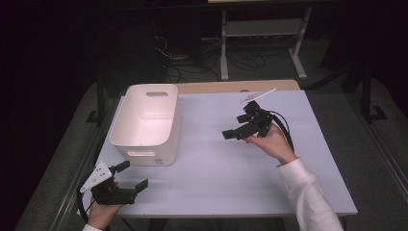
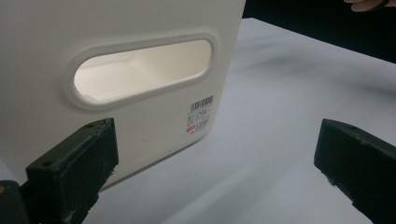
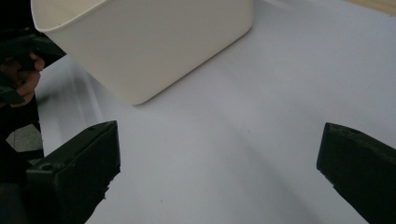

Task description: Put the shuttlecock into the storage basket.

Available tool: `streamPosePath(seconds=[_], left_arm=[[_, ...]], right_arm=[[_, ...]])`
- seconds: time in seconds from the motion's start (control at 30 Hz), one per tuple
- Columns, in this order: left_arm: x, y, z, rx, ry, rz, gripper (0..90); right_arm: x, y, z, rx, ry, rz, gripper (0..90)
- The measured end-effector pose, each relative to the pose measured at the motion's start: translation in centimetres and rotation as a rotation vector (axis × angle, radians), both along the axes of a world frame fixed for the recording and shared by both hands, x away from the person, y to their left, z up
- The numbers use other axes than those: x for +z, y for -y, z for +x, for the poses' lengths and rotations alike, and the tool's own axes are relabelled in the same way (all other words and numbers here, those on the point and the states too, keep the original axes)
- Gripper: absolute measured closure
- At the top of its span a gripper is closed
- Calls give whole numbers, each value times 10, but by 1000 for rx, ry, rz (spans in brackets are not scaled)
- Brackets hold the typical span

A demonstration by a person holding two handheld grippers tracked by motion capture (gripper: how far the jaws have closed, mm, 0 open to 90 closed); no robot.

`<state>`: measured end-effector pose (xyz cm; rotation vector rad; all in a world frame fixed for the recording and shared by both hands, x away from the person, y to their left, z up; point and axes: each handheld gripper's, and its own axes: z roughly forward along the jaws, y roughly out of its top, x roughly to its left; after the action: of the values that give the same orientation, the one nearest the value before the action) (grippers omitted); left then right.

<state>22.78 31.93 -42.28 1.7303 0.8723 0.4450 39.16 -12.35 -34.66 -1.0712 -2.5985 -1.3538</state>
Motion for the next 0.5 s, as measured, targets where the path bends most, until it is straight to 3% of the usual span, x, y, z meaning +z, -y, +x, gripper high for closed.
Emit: streamPosePath(seconds=[0.5], left_arm=[[0, 1, -1, -7, 1, 1, 0]], right_arm=[[-15, 25, -12, -32, -16, -12, 0]])
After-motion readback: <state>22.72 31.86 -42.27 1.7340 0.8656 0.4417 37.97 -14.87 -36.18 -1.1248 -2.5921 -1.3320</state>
